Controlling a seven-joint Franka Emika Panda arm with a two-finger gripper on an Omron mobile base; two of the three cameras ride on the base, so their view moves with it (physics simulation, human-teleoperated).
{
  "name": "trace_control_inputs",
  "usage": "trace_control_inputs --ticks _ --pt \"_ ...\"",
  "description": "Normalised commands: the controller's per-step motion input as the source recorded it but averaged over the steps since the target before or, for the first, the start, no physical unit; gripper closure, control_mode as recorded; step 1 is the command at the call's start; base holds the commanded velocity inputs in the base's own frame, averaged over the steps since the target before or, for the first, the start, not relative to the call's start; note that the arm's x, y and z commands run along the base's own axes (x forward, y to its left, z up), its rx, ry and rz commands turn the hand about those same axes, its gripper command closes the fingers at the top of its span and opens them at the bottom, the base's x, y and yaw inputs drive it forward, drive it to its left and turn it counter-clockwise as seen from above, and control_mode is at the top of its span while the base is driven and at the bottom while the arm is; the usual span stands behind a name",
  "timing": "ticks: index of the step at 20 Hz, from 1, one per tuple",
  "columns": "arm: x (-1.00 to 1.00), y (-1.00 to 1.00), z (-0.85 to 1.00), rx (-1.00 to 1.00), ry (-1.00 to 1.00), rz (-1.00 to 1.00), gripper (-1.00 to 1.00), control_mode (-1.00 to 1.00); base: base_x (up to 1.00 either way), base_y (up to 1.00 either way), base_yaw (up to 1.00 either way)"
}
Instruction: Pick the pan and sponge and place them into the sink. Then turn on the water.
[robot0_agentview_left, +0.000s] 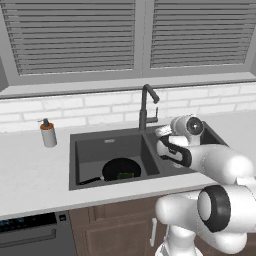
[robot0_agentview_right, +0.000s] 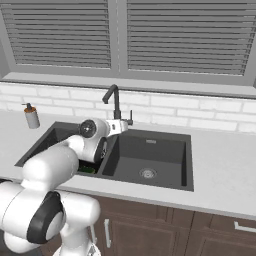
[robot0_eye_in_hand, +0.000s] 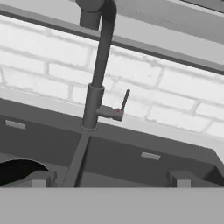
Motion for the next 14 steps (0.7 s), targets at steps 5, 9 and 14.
trace_control_inputs --ticks 5,9,14 --pt "0.01 -0.36 0.08 0.21 0.0 -0.04 -1.0 -1.0 0.0 0.0 0.0" --pt "0.0 -0.19 0.0 0.09 -0.04 0.0 -1.0 -1.0 0.0 0.0 0.0" --pt "0.16 -0.18 0.0 0.0 -0.05 0.0 -1.0 -1.0 0.0 0.0 0.0"
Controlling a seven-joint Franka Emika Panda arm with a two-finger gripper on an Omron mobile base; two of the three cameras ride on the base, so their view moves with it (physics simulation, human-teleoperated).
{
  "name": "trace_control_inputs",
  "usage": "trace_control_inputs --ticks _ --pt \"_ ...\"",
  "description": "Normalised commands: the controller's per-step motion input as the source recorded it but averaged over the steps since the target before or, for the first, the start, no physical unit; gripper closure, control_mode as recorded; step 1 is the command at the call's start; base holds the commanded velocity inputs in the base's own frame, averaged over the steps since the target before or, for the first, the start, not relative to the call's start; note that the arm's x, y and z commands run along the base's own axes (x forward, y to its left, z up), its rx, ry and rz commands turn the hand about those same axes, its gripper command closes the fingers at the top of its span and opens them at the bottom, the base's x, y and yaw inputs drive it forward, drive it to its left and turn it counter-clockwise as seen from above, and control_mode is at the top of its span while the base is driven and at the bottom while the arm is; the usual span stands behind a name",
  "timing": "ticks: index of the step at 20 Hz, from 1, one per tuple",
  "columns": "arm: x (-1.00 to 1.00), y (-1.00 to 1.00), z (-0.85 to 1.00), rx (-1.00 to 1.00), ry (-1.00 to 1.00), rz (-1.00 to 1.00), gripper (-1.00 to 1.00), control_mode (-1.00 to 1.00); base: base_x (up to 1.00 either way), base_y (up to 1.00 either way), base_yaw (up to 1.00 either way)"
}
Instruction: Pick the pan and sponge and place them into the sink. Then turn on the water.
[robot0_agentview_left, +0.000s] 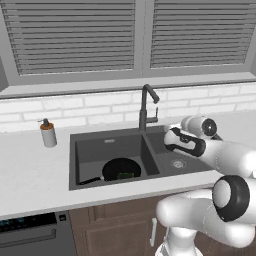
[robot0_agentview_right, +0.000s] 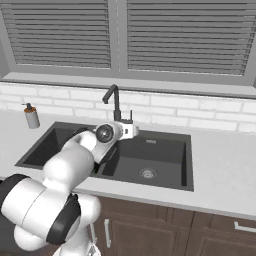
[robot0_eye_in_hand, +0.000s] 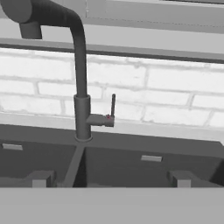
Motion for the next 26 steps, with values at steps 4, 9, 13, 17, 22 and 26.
trace_control_inputs --ticks 4,9,13,17,22,26 --pt "0.34 -0.17 -0.01 0.0 -0.03 0.0 -1.0 -1.0 0.0 0.0 0.0" --pt "0.29 -0.12 -0.02 0.0 -0.01 0.0 -1.0 -1.0 0.0 0.0 0.0" --pt "0.21 -0.08 -0.03 0.0 -0.01 0.0 -1.0 -1.0 0.0 0.0 0.0" --pt "0.22 -0.08 -0.05 0.0 -0.02 0.0 -1.0 -1.0 0.0 0.0 0.0" --pt "0.15 -0.02 -0.01 0.0 -0.01 0.0 -1.0 -1.0 0.0 0.0 0.0" --pt "0.21 0.0 -0.03 0.0 -0.03 0.0 -1.0 -1.0 0.0 0.0 0.0"
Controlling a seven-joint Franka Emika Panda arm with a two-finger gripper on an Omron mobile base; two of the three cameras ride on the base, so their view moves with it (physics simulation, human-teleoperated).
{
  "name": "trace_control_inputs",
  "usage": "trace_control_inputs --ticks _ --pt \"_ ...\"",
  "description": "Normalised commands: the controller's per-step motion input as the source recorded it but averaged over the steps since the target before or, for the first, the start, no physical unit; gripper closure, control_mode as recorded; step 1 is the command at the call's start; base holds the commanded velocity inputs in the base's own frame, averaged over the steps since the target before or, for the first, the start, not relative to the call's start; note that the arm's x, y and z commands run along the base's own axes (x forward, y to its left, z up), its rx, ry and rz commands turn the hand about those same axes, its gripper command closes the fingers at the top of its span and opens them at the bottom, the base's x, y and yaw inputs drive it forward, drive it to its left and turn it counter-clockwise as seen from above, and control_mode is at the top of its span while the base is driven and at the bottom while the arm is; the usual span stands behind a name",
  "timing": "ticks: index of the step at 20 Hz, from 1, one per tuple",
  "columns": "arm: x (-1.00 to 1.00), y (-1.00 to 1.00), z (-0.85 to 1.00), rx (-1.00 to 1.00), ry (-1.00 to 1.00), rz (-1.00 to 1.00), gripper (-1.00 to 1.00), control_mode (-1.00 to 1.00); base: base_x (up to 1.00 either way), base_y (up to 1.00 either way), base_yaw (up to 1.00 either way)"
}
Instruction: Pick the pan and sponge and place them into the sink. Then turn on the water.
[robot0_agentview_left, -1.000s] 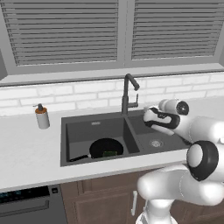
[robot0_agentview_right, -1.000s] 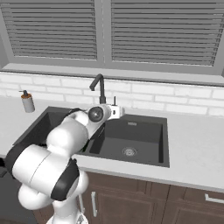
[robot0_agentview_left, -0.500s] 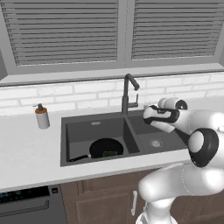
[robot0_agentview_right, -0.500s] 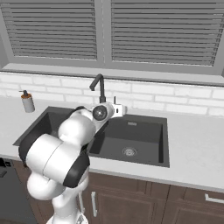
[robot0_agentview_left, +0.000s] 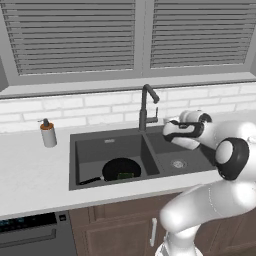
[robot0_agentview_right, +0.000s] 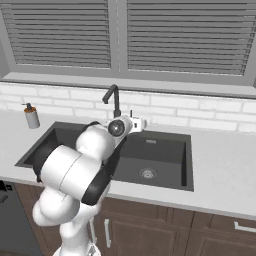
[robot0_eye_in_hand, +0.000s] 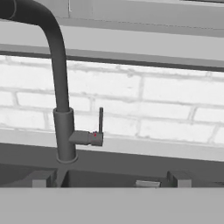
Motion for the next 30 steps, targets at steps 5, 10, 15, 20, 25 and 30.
trace_control_inputs --ticks 5,10,15,20,25,30 --pt "0.12 0.0 -0.25 0.0 -0.17 0.0 -1.0 -1.0 0.0 0.0 0.0" --pt "0.07 0.0 -0.42 0.0 -0.19 0.0 -1.0 -1.0 0.0 0.0 0.0" --pt "0.0 0.08 -0.39 0.0 -0.04 0.0 -1.0 -1.0 0.0 0.0 0.0" --pt "0.01 0.02 -0.26 0.0 0.0 0.0 -1.0 -1.0 0.0 0.0 0.0" --pt "0.07 0.0 -0.02 0.0 0.0 0.0 -1.0 -1.0 0.0 0.0 0.0" --pt "0.36 0.03 -0.06 0.0 -0.05 0.0 -1.0 -1.0 0.0 0.0 0.0"
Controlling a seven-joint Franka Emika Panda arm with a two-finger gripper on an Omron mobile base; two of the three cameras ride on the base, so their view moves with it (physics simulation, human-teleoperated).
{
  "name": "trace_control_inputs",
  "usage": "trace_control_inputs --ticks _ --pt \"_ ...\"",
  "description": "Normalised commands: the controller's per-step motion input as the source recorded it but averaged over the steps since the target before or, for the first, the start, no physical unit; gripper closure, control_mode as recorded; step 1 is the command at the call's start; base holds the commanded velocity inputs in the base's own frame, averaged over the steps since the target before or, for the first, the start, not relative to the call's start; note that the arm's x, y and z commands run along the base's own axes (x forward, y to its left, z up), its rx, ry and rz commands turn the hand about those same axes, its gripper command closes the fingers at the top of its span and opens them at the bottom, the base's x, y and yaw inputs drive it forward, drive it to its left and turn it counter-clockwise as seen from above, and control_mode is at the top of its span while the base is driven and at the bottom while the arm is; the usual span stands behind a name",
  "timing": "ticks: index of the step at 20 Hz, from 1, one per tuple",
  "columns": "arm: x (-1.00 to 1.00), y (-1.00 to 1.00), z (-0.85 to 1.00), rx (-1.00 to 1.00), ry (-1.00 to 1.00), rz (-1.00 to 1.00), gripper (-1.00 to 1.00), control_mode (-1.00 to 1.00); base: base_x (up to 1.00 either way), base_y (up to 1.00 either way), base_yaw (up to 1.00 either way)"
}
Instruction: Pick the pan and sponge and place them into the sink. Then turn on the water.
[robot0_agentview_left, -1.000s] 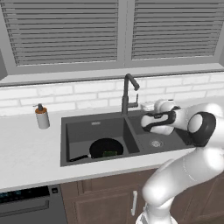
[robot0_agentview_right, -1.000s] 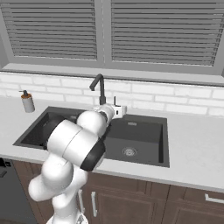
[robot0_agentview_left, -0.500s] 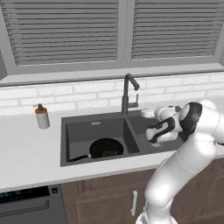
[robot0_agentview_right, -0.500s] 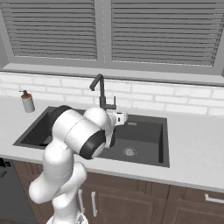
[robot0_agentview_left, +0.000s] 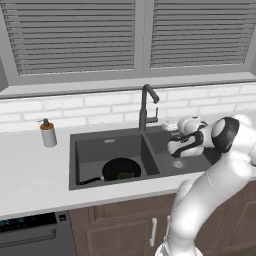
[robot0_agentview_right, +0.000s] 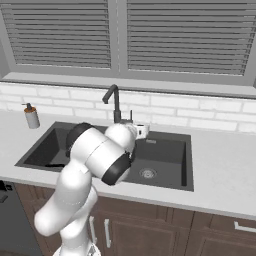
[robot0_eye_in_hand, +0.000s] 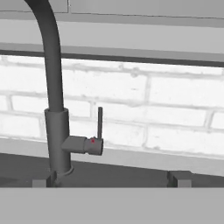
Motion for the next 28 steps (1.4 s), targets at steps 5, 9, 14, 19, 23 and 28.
trace_control_inputs --ticks 5,9,14,19,23,28 --pt "0.39 0.07 -0.03 0.0 -0.06 -0.01 -1.0 -1.0 0.0 0.0 0.0" --pt "0.35 0.04 -0.08 0.0 -0.06 0.0 -1.0 -1.0 0.0 0.0 0.0" --pt "0.3 0.06 -0.16 0.0 -0.01 0.0 -1.0 -1.0 0.0 0.0 0.0" --pt "0.24 0.22 -0.11 0.0 0.0 -0.01 -1.0 -1.0 0.0 0.0 0.0" --pt "0.39 0.06 0.0 0.0 0.0 -0.01 -1.0 -1.0 0.0 0.0 0.0" --pt "0.39 -0.05 0.0 0.02 0.0 0.0 -1.0 -1.0 0.0 0.0 0.0"
